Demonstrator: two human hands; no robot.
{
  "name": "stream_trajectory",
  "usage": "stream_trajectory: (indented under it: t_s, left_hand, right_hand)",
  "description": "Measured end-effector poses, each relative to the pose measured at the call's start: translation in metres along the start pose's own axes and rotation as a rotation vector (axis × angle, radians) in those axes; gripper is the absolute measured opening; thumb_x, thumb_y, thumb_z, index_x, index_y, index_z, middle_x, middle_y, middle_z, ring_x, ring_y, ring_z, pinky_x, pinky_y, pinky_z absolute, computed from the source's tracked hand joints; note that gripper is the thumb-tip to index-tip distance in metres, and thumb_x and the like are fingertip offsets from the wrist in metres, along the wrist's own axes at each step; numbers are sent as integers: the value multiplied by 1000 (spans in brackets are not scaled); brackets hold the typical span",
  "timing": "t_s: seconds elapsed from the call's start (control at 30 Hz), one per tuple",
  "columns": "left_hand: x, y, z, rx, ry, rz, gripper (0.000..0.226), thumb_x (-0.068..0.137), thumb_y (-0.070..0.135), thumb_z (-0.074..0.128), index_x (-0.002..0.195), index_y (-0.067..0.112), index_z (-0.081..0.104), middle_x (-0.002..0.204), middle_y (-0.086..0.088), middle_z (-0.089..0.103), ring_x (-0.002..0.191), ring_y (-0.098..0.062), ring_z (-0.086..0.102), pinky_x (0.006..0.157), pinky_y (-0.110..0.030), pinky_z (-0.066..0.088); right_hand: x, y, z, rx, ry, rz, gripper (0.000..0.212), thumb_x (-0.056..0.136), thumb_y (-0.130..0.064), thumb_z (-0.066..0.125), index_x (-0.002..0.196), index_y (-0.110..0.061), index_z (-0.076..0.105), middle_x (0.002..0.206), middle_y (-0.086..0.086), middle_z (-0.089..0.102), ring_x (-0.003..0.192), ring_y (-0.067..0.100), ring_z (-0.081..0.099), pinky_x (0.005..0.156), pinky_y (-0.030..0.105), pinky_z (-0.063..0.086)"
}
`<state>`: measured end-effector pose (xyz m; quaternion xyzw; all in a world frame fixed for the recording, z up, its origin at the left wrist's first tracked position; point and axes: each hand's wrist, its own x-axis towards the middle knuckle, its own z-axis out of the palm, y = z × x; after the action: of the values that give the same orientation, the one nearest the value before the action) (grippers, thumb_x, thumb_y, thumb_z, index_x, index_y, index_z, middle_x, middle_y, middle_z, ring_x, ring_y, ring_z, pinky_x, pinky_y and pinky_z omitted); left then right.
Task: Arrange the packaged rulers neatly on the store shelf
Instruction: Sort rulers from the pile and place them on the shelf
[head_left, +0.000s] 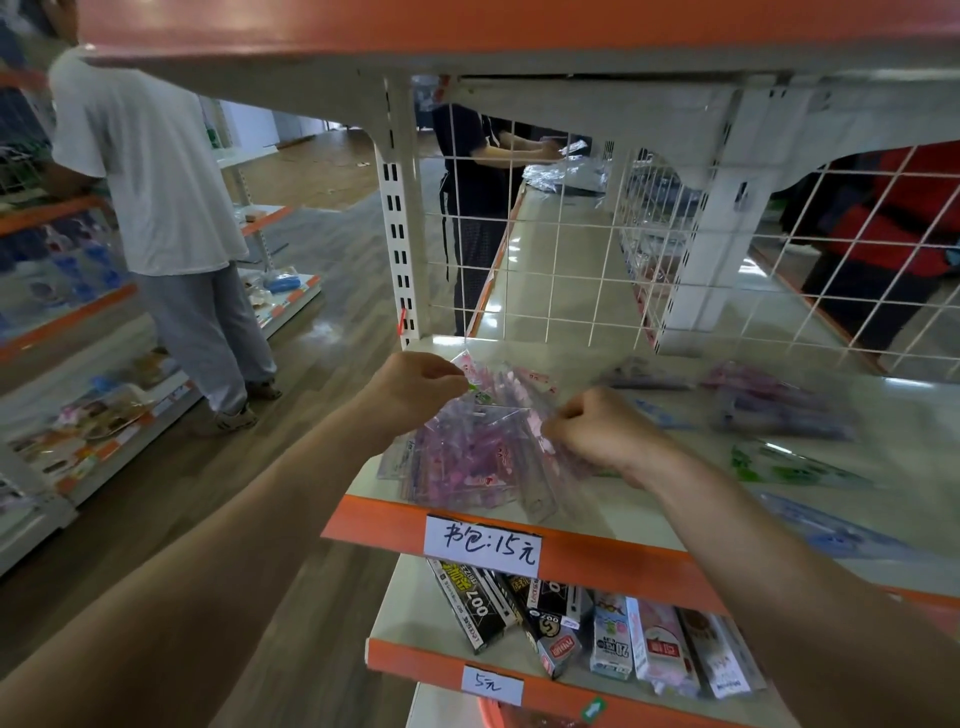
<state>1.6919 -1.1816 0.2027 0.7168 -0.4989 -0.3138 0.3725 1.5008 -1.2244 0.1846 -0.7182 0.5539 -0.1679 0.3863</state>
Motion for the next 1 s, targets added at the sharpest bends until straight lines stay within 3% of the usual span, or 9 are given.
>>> stream_trajectory:
  t_s: [0.1, 0.2, 0.47, 0.57, 0.63, 0.7, 0.77, 0.9, 1.0]
  left_hand:
    - [-1, 0, -2, -5, 0, -7, 19, 91, 18, 60, 107, 9, 68, 100, -11, 65, 86, -18, 55, 66, -18, 42]
    - [-1, 0, -3, -10, 2, -6, 20, 91, 19, 60, 108, 9, 68, 98, -8, 65, 86, -18, 56, 68, -19, 43]
    - [1, -2, 0, -53, 4, 4, 19, 91, 17, 60, 107, 10, 68, 92, -5, 66, 82, -16, 56, 69, -23, 46]
    - [1, 1, 3, -86, -20, 10, 14, 91, 17, 60, 100, 12, 69, 92, -6, 66, 82, -17, 57, 72, -26, 47]
    - [1, 4, 6, -118, -36, 23, 9, 91, 16, 59, 88, 17, 68, 91, -7, 65, 81, -17, 57, 71, -25, 48]
    - [1, 7, 9, -148, -54, 31, 8, 90, 14, 60, 90, 14, 68, 88, -4, 66, 79, -15, 59, 70, -24, 49]
    - [2, 8, 11, -224, -86, 1, 12, 90, 15, 61, 96, 8, 68, 89, -7, 67, 77, -16, 60, 70, -26, 52]
    - [1, 9, 14, -526, -210, -137, 24, 87, 27, 65, 93, 4, 65, 84, -11, 63, 74, -20, 58, 66, -29, 51]
    - [-2, 10, 13, -743, -245, -176, 13, 86, 21, 66, 86, 8, 64, 74, -6, 62, 67, -18, 58, 64, -29, 46]
  right_hand:
    - [2, -1, 2, -11, -13, -9, 17, 85, -20, 65, 70, -12, 61, 64, 4, 57, 56, 16, 53, 54, 24, 40]
    - [3, 0, 3, -44, 5, -30, 29, 92, -27, 58, 67, -14, 55, 57, 0, 47, 50, 14, 45, 52, 25, 33]
    - [9, 9, 4, -27, 199, -75, 42, 91, -16, 53, 51, -17, 41, 47, -2, 34, 47, 15, 35, 51, 27, 30]
    - [11, 16, 5, 71, 262, -70, 32, 89, -17, 56, 58, -10, 54, 53, 4, 44, 51, 17, 41, 53, 27, 34]
    - [11, 15, 4, 193, 285, -73, 20, 89, -18, 59, 74, -6, 65, 64, 4, 60, 55, 15, 52, 52, 24, 40]
    - [9, 11, 2, 295, 317, -101, 11, 88, -18, 62, 86, -9, 66, 76, 1, 66, 64, 9, 58, 54, 20, 45]
    - [7, 5, 0, 350, 314, -143, 7, 88, -18, 63, 90, -12, 66, 81, -4, 65, 71, 4, 58, 56, 12, 42]
    - [2, -9, 4, 463, 184, -197, 2, 87, -17, 66, 88, -19, 67, 80, -8, 67, 70, -1, 59, 59, 9, 42]
    - [-1, -16, 6, 532, 99, -189, 7, 82, -11, 71, 84, -17, 68, 74, -6, 68, 68, 2, 62, 59, 11, 45]
